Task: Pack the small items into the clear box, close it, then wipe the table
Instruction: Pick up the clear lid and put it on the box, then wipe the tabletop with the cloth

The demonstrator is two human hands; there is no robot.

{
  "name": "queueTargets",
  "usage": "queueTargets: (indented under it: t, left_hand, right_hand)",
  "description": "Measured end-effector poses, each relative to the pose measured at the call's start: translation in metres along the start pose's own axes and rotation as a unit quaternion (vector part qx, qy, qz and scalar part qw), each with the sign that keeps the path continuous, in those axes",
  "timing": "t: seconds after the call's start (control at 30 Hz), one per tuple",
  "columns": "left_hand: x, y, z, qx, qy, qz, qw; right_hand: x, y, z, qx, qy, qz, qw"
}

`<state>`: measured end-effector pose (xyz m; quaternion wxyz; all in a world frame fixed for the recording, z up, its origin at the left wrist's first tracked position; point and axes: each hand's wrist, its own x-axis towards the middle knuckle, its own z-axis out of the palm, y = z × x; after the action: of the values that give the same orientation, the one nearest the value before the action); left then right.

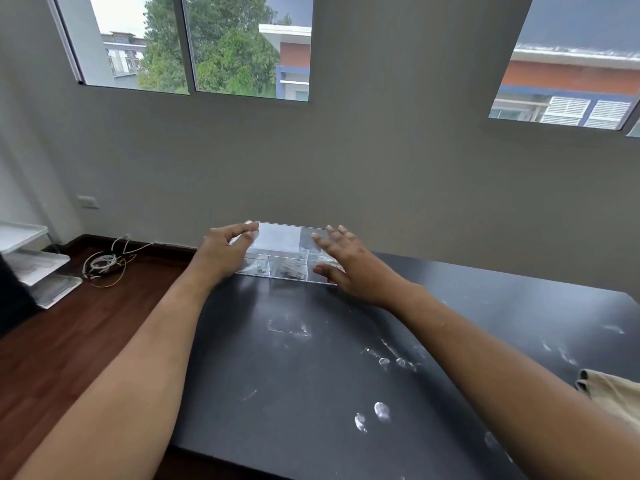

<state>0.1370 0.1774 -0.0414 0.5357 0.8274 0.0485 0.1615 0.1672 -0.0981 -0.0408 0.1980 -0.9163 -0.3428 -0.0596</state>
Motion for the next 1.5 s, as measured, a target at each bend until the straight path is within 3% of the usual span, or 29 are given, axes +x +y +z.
queueTargets:
  t: [0.17,0.43,0.73,0.87,0.97,1.1,1.23,1.5]
  left_hand:
    - [-0.001,-0.002,0.001,0.001,0.011,0.009,1.000]
    - [-0.004,0.000,0.004,0.036,0.043,0.008,0.998]
    - [0.000,-0.001,0.011,0.098,0.029,-0.011,0.995]
    - [-0.011,0.015,0.018,0.260,0.106,0.065,0.958]
    - [-0.022,0.025,0.026,0.271,0.126,0.153,0.942]
    - [-0.047,0.063,0.072,0.283,0.073,0.254,0.922]
    - [-0.081,0.099,0.141,0.324,0.022,0.324,0.889]
    - [-0.170,0.178,0.270,0.318,-0.183,0.378,0.850]
  right_hand:
    - [-0.006,-0.001,0.007,0.081,0.046,0.010,0.996]
    - [-0.008,0.002,0.004,0.107,0.038,0.010,0.994]
    - [-0.005,-0.010,-0.010,0.048,0.012,0.034,0.998]
    - [-0.005,-0.018,-0.033,-0.016,-0.061,0.064,0.996]
    - [-0.026,-0.021,-0.050,0.000,-0.029,0.087,0.996]
    - [-0.076,-0.007,-0.088,-0.020,0.005,0.127,0.992]
    - [-0.150,0.022,-0.125,-0.043,-0.013,0.195,0.980]
    - [-0.295,0.082,-0.178,-0.036,-0.011,0.328,0.944]
